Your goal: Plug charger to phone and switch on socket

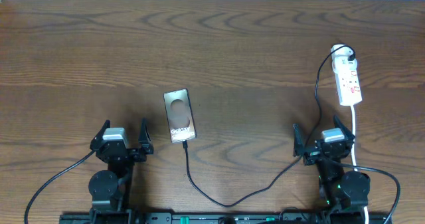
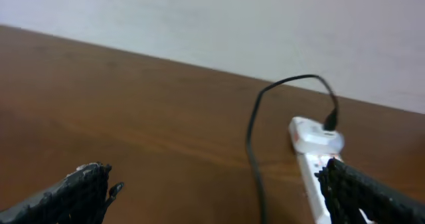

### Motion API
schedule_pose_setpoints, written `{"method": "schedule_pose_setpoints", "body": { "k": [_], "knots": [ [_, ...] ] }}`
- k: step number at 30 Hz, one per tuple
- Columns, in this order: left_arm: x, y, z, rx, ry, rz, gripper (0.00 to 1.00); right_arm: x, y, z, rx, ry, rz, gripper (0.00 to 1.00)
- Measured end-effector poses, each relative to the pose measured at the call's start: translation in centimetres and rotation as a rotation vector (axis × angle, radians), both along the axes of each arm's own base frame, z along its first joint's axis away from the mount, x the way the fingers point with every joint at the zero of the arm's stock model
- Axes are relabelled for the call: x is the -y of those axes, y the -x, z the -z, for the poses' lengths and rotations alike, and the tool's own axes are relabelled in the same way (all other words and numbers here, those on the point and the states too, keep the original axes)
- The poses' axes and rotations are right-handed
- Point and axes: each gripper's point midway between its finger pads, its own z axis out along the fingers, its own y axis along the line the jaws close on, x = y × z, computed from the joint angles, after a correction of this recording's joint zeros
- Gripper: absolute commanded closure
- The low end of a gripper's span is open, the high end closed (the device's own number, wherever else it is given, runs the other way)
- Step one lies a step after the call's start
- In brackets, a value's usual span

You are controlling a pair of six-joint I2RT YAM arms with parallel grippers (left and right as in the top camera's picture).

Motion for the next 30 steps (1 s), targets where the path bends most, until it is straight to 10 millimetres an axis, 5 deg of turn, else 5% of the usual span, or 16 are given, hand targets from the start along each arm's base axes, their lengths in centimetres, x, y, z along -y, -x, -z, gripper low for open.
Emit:
{"method": "schedule_pose_setpoints", "body": {
  "k": [30],
  "knots": [
    [0.00, 0.00, 0.01, 0.000, 0.000, 0.000, 0.09, 1.01, -0.07, -0.08, -0.003, -0.055, 0.064, 0.01]
  ]
}}
